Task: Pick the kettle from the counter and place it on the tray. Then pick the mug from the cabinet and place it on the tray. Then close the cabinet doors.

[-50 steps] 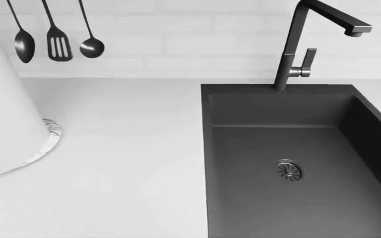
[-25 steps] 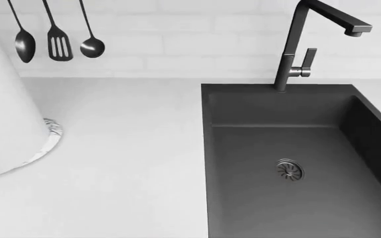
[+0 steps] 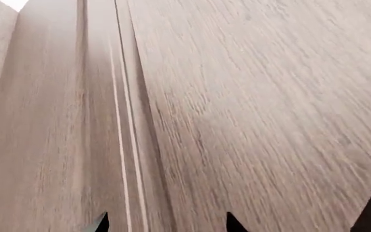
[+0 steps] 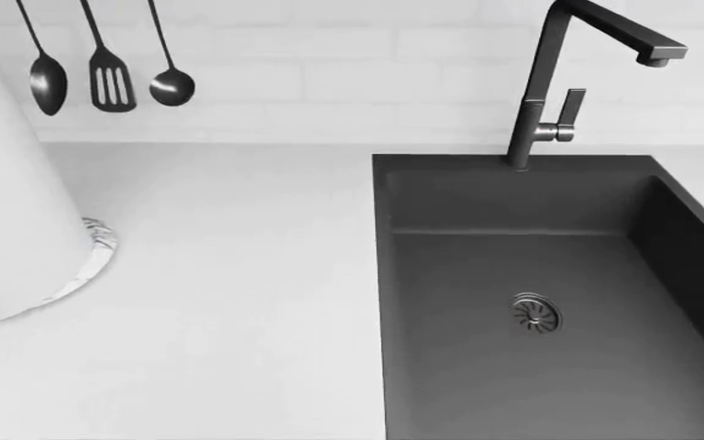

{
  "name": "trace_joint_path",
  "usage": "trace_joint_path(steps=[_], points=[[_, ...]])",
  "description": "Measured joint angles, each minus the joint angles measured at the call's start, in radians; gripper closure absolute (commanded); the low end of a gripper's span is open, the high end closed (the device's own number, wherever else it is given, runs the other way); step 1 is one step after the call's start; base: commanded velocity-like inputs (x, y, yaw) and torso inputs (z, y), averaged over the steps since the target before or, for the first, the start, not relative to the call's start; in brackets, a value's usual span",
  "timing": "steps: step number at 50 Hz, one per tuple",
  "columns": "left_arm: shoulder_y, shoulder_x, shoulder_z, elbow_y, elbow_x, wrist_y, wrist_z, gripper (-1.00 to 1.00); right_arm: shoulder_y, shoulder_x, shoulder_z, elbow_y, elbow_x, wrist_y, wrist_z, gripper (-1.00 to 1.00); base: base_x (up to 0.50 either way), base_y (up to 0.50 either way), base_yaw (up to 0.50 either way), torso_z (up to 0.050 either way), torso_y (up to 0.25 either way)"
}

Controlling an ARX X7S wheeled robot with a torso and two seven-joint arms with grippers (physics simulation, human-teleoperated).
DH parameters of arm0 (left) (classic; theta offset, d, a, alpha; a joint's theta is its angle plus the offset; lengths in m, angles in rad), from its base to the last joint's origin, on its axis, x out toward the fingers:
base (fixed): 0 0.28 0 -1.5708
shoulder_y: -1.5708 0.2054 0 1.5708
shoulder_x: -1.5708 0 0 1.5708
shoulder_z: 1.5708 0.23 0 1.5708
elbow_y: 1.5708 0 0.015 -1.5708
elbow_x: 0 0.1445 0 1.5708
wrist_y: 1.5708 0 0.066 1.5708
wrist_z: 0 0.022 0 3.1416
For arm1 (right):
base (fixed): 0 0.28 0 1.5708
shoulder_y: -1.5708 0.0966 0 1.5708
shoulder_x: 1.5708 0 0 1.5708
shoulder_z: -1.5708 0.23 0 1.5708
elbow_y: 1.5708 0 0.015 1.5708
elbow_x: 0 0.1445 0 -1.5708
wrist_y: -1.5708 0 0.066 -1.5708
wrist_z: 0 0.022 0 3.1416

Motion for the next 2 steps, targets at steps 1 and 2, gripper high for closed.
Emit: trace_joint_path(steps=[1, 2], points=[[-0.005, -0.005, -0.006, -0.001, -0.03, 0.005, -0.001, -1.0, 0.004, -0.002, -0.003, 0.0, 0.001, 0.001, 0.002, -1.0, 0.0, 0.0, 0.0, 0.0, 0.0], [-0.01, -0.011, -0.013, -0.003, -0.058, 0.01, 0.0, -1.0, 0.008, -0.004, -0.007, 0.0, 0.002, 0.003, 0.003, -1.0, 0.0, 0.0, 0.0, 0.0, 0.0]])
